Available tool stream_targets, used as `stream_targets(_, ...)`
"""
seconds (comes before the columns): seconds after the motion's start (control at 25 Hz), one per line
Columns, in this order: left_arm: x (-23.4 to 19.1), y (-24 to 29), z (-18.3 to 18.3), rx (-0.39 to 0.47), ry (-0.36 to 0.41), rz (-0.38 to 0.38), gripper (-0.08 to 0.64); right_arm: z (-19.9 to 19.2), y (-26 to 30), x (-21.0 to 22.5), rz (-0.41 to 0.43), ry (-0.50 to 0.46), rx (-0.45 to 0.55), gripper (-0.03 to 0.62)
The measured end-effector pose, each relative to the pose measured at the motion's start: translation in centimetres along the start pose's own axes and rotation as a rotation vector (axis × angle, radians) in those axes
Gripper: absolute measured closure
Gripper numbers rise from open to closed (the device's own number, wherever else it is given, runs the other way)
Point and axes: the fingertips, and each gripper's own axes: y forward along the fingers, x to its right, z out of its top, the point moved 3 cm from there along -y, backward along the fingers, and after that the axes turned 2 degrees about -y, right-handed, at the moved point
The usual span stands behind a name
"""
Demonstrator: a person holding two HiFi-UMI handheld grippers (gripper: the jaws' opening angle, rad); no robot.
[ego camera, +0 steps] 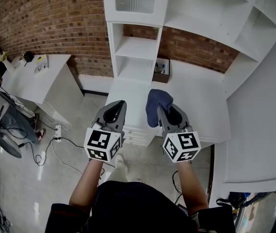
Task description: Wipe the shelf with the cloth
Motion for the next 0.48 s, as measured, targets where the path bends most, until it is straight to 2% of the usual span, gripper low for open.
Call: stream_targets(0.48, -5.3, 5.7, 0.7, -0.004, -0.011, -0.024, 0.543, 0.5, 7.4, 1.6, -0.028, 0.004, -0.016, 0.503)
